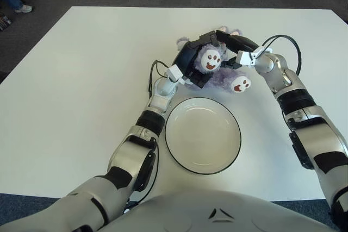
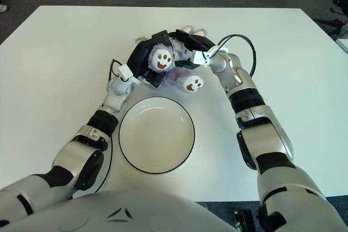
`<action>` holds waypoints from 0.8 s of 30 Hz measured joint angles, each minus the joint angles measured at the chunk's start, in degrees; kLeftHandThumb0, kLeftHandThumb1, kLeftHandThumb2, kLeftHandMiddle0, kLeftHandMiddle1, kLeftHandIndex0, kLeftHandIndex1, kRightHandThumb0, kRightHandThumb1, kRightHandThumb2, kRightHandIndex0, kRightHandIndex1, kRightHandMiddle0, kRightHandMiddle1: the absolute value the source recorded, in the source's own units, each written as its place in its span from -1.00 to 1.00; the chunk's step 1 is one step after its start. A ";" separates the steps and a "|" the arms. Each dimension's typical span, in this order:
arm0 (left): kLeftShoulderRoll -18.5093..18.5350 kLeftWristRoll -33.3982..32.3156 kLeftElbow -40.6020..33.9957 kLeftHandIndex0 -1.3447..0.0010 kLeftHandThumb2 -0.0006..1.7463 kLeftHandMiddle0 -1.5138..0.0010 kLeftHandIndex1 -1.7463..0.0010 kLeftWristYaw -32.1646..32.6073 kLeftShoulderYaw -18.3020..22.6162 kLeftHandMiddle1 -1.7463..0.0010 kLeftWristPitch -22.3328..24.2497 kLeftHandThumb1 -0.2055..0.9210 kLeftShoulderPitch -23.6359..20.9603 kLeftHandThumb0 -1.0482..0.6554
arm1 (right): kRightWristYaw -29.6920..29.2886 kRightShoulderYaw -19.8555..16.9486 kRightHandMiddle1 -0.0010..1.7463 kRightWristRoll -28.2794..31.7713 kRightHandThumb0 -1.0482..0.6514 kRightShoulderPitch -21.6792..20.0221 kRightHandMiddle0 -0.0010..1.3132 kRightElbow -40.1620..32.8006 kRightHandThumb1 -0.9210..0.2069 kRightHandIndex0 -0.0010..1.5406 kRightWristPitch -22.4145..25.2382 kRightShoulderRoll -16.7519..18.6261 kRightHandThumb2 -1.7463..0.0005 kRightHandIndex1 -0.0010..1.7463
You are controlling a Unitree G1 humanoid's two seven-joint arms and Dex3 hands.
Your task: Put the doll into the plate.
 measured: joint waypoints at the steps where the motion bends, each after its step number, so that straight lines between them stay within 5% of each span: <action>1: 0.00 -0.02 0.02 0.05 0.57 0.07 -0.78 0.00 -0.09 -0.88 0.00 -0.30 0.00 0.22 | 0.77 -0.08 -0.28 0.83 -0.42 0.00 -1.00 0.02 -1.00 -0.71 -1.04 -0.01 0.06 -0.70; 5: -0.15 -1.38 -0.07 0.11 0.56 0.00 -0.73 -1.06 -0.65 -0.92 0.22 -0.29 0.00 0.22 | 5.28 -0.33 0.01 4.68 -0.36 -0.03 -1.00 0.78 -0.95 -0.67 -4.71 -0.19 0.11 -0.48; 13: -0.45 -4.51 -0.48 0.07 0.54 0.15 -0.84 -4.29 -1.08 -0.87 1.04 -0.24 0.00 0.22 | 15.87 -0.61 0.15 10.53 -0.33 -1.05 -1.00 2.84 -0.86 -0.75 -5.04 -0.61 0.10 -0.28; 17: -0.67 -6.15 -0.82 0.08 0.54 0.17 -0.86 -5.65 -1.15 -0.88 1.35 -0.23 0.00 0.22 | 22.76 -1.41 0.42 14.76 -0.33 -2.18 -1.00 3.30 -0.77 -0.79 -1.53 -0.45 0.04 -0.07; 20: -0.86 -7.24 -1.10 0.09 0.54 0.18 -0.87 -6.24 -1.14 -0.89 1.45 -0.22 -0.01 0.22 | 27.62 -2.19 0.79 18.31 -0.23 -3.15 -0.75 3.62 -0.86 -0.76 3.38 -0.20 0.25 0.20; 24: -1.00 -8.16 -1.21 0.10 0.58 0.19 -0.90 -6.56 -1.04 -0.92 1.51 -0.24 -0.09 0.22 | 32.97 -2.18 0.89 20.24 -0.13 -4.78 -0.54 4.01 -0.68 -0.60 9.02 -0.01 0.16 0.50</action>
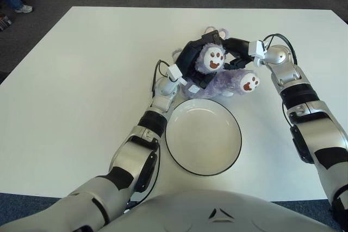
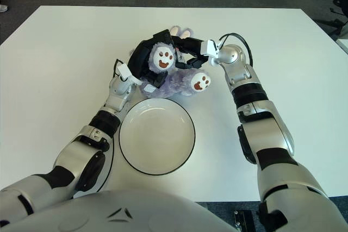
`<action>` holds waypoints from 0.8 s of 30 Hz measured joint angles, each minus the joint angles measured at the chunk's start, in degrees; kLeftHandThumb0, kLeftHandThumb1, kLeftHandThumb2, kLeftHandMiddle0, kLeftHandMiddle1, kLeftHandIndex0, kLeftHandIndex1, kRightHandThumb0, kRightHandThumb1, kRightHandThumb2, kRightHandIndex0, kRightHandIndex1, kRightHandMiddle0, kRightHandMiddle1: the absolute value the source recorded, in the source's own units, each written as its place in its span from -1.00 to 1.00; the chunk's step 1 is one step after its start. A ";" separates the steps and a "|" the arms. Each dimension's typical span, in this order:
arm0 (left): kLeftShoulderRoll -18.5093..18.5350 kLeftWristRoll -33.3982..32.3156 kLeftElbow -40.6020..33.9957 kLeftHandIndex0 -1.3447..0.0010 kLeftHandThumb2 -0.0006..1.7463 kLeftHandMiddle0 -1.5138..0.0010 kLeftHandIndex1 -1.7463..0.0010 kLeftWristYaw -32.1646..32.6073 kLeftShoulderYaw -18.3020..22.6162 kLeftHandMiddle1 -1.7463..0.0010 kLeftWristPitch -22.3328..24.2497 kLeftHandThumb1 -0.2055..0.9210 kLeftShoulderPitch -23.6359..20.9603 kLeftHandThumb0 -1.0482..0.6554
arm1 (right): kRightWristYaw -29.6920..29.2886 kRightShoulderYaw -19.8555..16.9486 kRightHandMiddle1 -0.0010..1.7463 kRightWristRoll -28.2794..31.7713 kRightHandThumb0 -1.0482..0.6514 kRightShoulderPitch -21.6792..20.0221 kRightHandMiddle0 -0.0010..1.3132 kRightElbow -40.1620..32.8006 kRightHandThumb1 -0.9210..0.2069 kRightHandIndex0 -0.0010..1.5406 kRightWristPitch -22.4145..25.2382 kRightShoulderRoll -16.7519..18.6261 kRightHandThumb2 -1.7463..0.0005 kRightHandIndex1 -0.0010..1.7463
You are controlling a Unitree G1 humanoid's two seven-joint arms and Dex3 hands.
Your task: Put the doll into the plate.
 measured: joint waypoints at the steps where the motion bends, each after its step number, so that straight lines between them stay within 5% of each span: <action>1: 0.06 0.07 0.07 0.11 0.59 0.20 -0.91 -0.01 0.01 -0.93 -0.14 -0.24 -0.05 0.22 | 0.72 0.62 0.90 -0.39 0.00 -0.66 -0.50 -0.02 -0.58 -0.53 0.89 -0.13 0.10 0.58; 4: 0.12 0.28 0.41 0.12 0.63 0.21 -0.94 -0.01 0.00 -0.96 -0.68 -0.27 -0.34 0.22 | 0.88 2.51 0.89 -3.38 0.15 -2.36 -0.42 -0.59 -0.23 -0.34 1.61 -0.86 -0.21 0.81; 9: 0.02 0.72 0.55 0.12 0.66 0.21 -0.97 -0.02 -0.09 -0.99 -0.78 -0.30 -0.44 0.22 | -3.58 5.64 0.77 -11.07 0.21 -3.47 -0.24 -3.59 0.05 -0.19 2.04 -1.96 -0.42 0.96; 18: 0.04 0.58 0.54 0.10 0.69 0.20 -0.97 0.01 0.24 -1.00 0.50 -0.33 -0.45 0.22 | -18.52 8.90 0.98 -22.66 0.22 -1.99 -0.18 -6.50 0.17 -0.29 2.58 -1.96 -0.58 1.00; 24: -0.23 0.78 0.34 0.06 0.72 0.16 -0.96 1.01 0.64 -0.99 2.07 -0.38 -0.45 0.22 | -28.81 9.85 0.98 -28.52 0.22 -2.40 -0.16 -3.88 0.20 -0.28 -3.00 -4.01 -0.60 1.00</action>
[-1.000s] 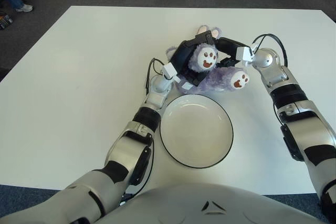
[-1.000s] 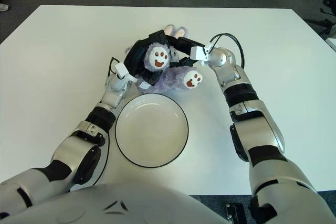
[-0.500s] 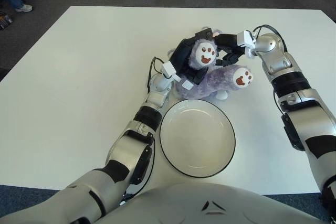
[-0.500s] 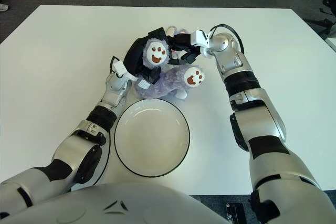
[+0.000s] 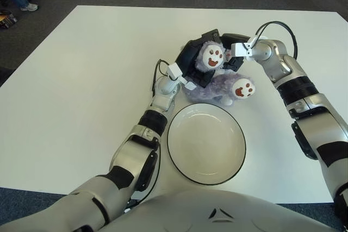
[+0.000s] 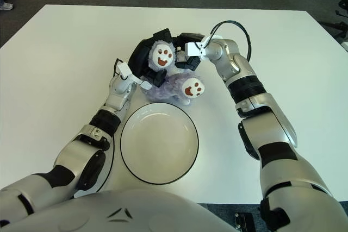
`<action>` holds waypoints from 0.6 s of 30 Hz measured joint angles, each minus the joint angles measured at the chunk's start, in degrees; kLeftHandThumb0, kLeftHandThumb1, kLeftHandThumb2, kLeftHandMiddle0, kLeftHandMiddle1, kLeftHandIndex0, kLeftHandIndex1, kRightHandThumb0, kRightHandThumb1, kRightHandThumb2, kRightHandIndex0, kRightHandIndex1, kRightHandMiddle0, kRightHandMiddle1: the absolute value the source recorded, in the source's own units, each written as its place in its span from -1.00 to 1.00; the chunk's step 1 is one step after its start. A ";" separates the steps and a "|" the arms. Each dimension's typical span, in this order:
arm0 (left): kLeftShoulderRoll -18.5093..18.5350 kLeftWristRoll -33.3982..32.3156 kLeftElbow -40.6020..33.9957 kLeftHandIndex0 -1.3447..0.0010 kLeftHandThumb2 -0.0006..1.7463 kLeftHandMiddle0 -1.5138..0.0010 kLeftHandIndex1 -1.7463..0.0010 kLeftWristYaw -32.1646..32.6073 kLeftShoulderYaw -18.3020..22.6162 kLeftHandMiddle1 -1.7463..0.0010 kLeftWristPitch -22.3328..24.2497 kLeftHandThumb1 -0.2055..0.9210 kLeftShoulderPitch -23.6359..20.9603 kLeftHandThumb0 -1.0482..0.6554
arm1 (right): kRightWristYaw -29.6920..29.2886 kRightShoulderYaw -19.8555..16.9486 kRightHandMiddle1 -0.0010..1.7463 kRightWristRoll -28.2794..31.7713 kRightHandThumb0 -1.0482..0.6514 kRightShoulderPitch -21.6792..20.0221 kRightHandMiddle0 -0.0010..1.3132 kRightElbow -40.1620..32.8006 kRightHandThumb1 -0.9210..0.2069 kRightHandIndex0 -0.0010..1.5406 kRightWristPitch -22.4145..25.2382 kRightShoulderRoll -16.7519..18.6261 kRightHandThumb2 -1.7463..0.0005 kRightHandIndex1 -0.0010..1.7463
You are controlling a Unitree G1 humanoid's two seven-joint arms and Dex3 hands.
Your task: Put the doll into the plate.
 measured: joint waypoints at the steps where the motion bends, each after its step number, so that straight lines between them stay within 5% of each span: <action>1: -0.08 0.27 -0.07 0.06 0.72 0.16 -0.96 0.50 0.10 -0.99 0.35 -0.38 0.00 0.22 | -1.47 0.11 0.98 -1.20 0.22 -0.23 -0.16 0.62 0.20 -0.28 -0.76 -0.58 -0.60 1.00; 8: -0.26 1.83 -0.68 0.00 0.73 0.11 -0.92 3.62 0.79 -0.95 1.52 -0.44 0.00 0.22 | -9.59 1.71 0.98 -8.25 0.23 -0.66 -0.42 2.60 -0.20 -0.48 -2.49 -3.73 -0.30 1.00; 11: -0.56 1.67 -1.73 -0.01 0.74 0.10 -0.92 3.69 0.71 -0.94 3.27 -0.45 0.05 0.22 | -12.13 2.49 0.69 -9.77 0.62 -0.55 -0.79 3.50 0.08 -0.25 -3.69 -4.24 -0.51 1.00; 18: -0.86 1.46 -3.17 -0.02 0.75 0.09 -0.92 3.50 0.58 -0.95 4.85 -0.47 0.20 0.22 | -12.03 3.13 0.44 -9.71 0.79 -0.41 -0.98 5.47 0.19 -0.14 -5.39 -4.28 -0.58 0.98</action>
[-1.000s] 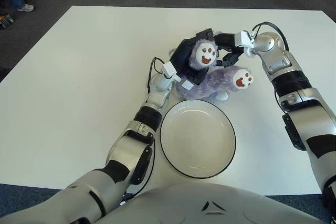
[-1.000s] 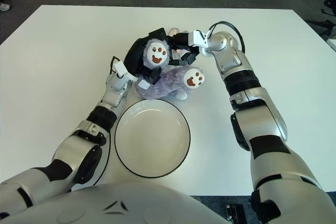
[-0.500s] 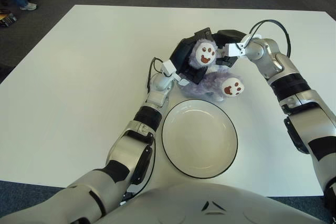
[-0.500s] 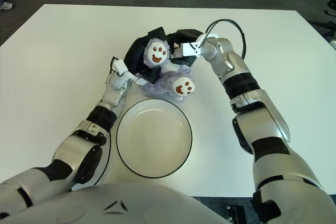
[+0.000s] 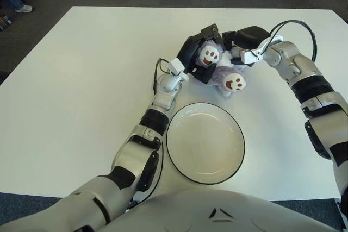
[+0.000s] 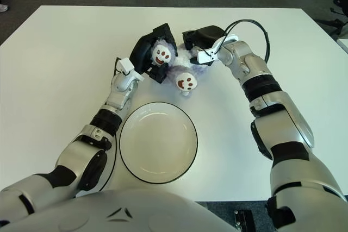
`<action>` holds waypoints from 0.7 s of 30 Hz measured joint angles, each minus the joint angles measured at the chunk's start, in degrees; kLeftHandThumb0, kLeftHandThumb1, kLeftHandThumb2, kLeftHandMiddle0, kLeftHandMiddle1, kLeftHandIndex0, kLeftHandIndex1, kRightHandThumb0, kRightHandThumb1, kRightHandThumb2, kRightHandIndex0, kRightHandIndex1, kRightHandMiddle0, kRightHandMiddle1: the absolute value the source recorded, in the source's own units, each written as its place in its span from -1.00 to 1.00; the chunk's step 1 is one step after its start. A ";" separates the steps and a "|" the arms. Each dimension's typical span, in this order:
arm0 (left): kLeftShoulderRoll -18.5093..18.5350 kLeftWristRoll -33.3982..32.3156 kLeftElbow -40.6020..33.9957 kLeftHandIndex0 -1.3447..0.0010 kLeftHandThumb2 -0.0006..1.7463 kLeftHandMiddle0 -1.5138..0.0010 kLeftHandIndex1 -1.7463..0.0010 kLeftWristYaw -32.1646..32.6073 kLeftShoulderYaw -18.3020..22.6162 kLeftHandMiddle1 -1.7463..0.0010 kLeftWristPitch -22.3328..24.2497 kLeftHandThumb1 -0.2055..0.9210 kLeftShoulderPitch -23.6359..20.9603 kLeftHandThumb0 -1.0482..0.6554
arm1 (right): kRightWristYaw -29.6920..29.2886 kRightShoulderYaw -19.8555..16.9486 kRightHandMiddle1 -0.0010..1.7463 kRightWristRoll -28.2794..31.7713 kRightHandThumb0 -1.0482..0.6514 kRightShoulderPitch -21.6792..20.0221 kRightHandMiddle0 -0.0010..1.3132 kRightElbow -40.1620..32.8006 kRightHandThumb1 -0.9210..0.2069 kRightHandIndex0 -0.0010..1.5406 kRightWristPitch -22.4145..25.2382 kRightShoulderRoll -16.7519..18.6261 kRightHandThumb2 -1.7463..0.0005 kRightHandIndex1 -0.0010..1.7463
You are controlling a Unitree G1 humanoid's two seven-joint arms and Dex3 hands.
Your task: Put the doll into the plate.
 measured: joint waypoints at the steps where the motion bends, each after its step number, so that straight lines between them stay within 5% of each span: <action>1: -0.01 0.00 -0.05 -0.02 0.75 0.09 -0.92 0.00 0.01 -0.95 0.00 -0.47 0.02 0.22 | 0.44 0.02 0.38 0.11 0.79 0.00 -0.99 0.18 0.17 -0.14 -0.17 0.00 -0.54 0.95; 9: -0.15 -0.59 -0.51 0.00 0.75 0.11 -0.93 -0.16 0.05 -0.96 0.11 -0.45 0.35 0.22 | 3.87 0.00 0.14 0.54 0.75 -0.01 -1.00 0.32 -0.06 -0.12 -1.01 -0.24 -0.21 0.75; 16: 0.15 0.33 -0.51 0.00 0.75 0.11 -0.94 0.17 0.08 -0.96 0.04 -0.45 0.36 0.22 | 16.61 -2.77 0.23 9.23 0.78 0.00 -1.00 -0.75 0.06 0.00 -1.02 -1.35 -0.25 0.65; 21: 0.28 1.90 -0.51 -0.01 0.75 0.10 -0.92 1.51 0.08 -0.95 -0.37 -0.46 0.36 0.22 | 27.21 -5.05 0.26 15.29 0.78 0.32 -1.00 -4.94 0.08 0.00 4.77 -2.43 -0.27 0.67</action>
